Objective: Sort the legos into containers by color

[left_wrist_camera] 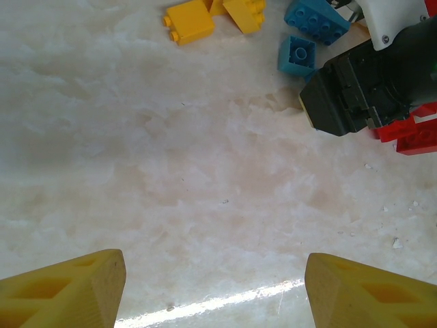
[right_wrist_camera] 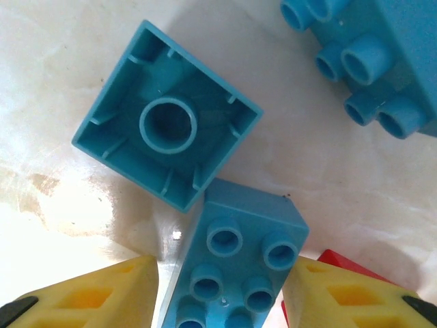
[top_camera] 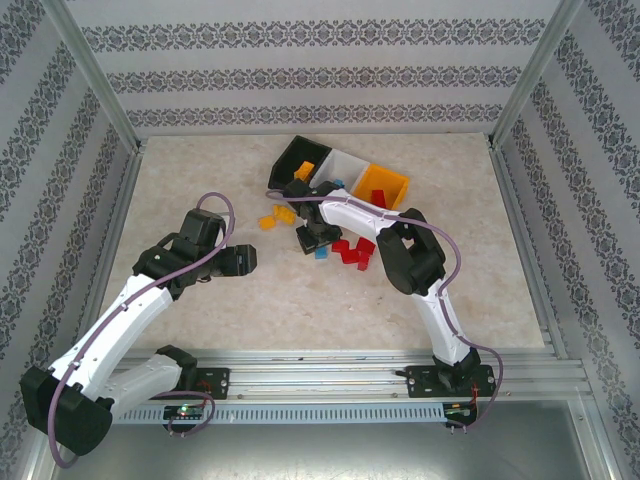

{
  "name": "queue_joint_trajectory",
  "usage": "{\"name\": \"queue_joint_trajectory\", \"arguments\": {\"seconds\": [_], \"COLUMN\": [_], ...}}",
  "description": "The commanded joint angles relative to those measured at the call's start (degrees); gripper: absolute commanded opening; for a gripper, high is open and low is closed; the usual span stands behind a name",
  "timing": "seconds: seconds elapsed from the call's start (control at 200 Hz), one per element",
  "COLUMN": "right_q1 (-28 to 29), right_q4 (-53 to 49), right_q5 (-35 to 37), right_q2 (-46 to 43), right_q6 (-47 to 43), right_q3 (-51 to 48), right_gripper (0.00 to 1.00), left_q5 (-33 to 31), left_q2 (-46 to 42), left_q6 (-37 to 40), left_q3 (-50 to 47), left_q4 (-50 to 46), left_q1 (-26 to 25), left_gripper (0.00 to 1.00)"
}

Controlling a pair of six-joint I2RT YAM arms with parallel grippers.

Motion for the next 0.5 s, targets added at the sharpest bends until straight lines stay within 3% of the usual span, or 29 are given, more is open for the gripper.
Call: {"name": "queue_joint_trajectory", "arguments": {"seconds": [0.0, 0.2, 0.495], "right_q1": [-0.6, -0.6, -0.6], "right_q4": [-0.8, -0.3, 1.2], "right_q5": [-0.8, -1.4, -2.6], "right_q2": [2.7, 2.0, -6.6], "right_q6": [0.2, 0.7, 2.7], "right_q3": [0.7, -0.4, -5.9], "right_gripper": [0.51, 0.38, 0.37], "left_q5": [-0.1, -0.3, 0.4], "left_q2": [-0.5, -0.8, -1.3], "left_q6": [0.4, 0.5, -0.1], "left_q3": [-0.6, -0.9, -1.4], "left_q4": [-0.8, -0.6, 0.1], "left_q1": [0.8, 0.8, 0.8], "left_gripper": [0.71, 0.71, 0.71]}}
